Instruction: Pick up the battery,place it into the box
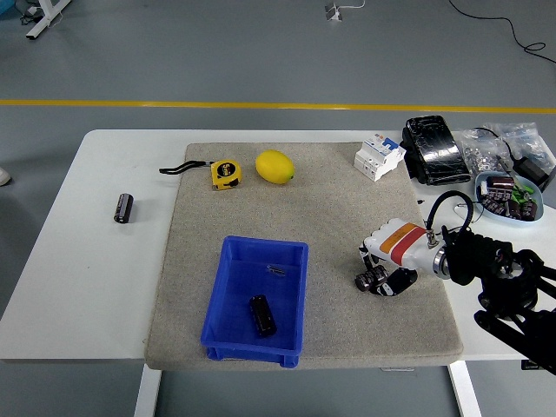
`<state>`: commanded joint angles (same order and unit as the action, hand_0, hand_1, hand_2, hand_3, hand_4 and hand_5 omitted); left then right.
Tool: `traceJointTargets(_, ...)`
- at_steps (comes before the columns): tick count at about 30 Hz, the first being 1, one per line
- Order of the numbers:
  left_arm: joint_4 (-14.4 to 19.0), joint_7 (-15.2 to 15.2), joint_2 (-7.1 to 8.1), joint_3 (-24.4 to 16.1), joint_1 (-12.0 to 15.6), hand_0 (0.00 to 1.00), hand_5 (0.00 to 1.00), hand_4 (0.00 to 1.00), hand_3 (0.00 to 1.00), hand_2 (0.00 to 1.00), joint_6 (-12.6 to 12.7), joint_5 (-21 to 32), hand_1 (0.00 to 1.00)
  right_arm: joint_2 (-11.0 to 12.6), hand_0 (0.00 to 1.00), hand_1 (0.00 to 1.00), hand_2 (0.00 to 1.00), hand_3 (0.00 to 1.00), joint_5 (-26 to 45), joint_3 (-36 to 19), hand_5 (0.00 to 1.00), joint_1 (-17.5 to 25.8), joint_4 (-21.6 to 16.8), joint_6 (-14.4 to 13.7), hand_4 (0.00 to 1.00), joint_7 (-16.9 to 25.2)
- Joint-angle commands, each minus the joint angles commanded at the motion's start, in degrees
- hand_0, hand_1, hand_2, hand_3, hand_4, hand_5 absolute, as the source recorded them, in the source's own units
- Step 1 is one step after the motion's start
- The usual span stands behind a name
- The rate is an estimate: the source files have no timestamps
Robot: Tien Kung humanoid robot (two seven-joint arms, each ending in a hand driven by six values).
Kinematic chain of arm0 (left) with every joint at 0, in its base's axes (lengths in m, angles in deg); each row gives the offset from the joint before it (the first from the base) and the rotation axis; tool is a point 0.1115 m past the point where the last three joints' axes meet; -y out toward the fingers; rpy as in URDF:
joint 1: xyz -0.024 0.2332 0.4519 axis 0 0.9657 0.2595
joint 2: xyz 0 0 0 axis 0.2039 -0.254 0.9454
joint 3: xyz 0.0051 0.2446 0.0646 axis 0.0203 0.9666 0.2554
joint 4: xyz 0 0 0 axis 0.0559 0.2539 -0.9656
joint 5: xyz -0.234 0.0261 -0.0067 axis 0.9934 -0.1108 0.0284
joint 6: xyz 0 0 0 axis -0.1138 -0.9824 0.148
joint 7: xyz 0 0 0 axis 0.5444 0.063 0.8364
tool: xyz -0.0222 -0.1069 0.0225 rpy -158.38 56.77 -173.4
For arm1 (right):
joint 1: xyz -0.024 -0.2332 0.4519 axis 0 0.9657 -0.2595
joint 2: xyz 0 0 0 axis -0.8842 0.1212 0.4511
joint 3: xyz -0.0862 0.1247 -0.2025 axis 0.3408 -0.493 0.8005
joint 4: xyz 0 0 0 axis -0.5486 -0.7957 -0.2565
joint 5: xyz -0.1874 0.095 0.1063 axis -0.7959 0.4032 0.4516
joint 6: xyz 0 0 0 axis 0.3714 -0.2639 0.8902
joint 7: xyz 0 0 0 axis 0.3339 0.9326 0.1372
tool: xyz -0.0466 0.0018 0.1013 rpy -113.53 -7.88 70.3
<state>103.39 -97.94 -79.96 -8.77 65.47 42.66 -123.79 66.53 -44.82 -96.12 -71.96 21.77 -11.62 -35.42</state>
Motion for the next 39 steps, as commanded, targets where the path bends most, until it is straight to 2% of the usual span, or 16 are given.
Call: traceJointTargets(39, 0.0, -0.3, 0.13, -0.5, 0.3, 0.674, 0.678, 0.656, 0.637, 0.665, -0.3, -0.7, 0.629, 1.3, 0.477, 0.425, 0.482, 0.453, 0.8, -2.3, 0.356, 0.3, -3.0, 1.4, 0.845, -1.0)
